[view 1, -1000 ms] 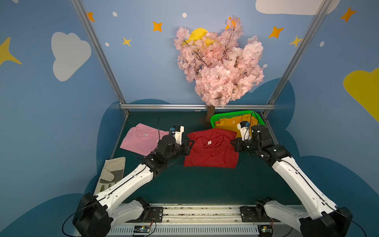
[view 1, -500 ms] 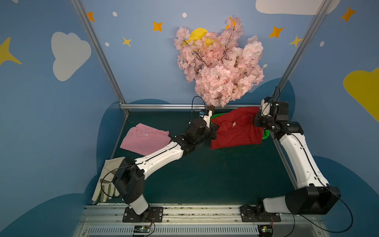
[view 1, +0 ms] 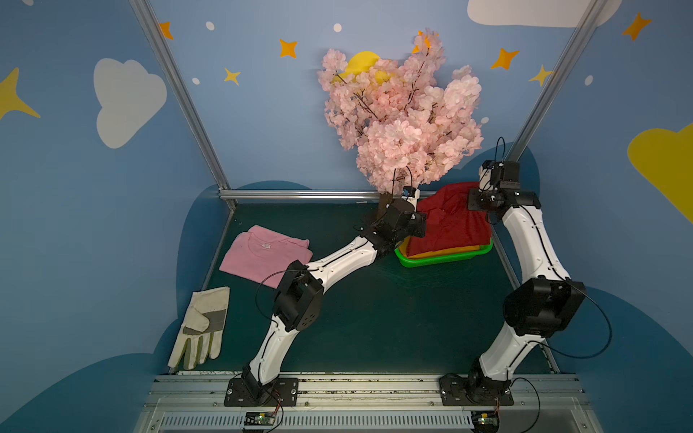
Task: Put the folded t-shirts into the basket
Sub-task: Place the T-shirt in the bin.
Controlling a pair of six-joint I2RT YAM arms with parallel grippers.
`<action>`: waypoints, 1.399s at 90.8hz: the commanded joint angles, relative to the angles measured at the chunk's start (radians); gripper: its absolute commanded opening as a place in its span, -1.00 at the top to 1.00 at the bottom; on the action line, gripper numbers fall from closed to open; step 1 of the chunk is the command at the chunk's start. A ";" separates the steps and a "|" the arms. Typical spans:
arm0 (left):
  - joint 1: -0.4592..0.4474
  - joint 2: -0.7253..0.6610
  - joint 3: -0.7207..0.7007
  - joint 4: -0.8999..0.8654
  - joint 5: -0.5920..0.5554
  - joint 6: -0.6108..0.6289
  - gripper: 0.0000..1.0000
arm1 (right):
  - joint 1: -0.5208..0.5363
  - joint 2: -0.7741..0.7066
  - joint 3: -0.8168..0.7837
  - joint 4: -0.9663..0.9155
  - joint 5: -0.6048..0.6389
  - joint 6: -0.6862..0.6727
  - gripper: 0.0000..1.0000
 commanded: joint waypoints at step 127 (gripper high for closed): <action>0.338 -0.528 -0.759 -0.087 0.321 0.111 -0.38 | 0.060 -0.105 -0.261 0.052 -0.065 0.126 -0.17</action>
